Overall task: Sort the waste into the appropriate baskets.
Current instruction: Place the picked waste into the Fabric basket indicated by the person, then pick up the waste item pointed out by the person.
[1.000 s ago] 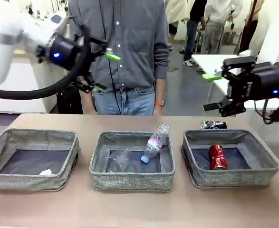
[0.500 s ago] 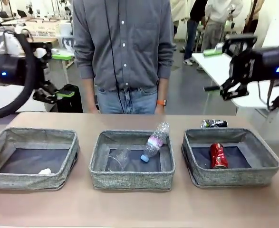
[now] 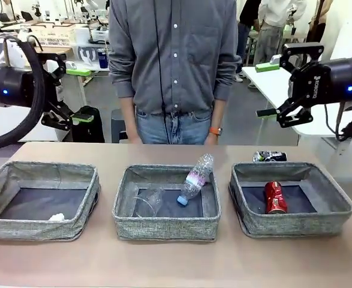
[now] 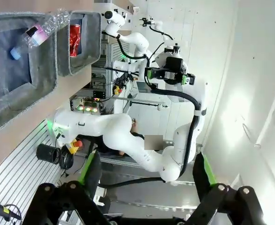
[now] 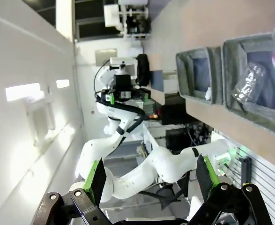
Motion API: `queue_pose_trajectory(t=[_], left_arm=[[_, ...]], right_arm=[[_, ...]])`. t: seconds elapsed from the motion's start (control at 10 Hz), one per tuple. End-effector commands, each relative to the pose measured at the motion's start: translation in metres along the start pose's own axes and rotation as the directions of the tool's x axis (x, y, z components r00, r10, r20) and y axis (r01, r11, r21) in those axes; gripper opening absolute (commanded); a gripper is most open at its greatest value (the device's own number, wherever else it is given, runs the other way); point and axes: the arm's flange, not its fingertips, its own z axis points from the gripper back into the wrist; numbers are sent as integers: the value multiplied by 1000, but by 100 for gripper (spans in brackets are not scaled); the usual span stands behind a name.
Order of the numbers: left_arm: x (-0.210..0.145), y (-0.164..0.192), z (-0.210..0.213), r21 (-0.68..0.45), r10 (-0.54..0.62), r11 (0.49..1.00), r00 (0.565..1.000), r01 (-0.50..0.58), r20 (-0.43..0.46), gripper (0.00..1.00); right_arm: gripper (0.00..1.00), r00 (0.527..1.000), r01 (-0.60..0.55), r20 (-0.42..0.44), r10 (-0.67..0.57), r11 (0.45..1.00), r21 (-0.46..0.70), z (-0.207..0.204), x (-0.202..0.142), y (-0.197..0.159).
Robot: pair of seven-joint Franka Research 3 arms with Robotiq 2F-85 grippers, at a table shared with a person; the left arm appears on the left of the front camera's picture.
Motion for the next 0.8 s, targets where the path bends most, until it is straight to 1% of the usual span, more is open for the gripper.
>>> queue_pose_trajectory(t=[0.0, 0.7], left_arm=[[-1, -1, 0, -19, 8, 1000, 1000, -8, 1, 100], [-1, -1, 0, -19, 8, 1000, 1000, -8, 1, 100]], right_arm=[[100, 1000, -2, -12, 2, 1000, -2, 0, 0, 1], [100, 1000, -2, -12, 2, 1000, -2, 0, 0, 1]])
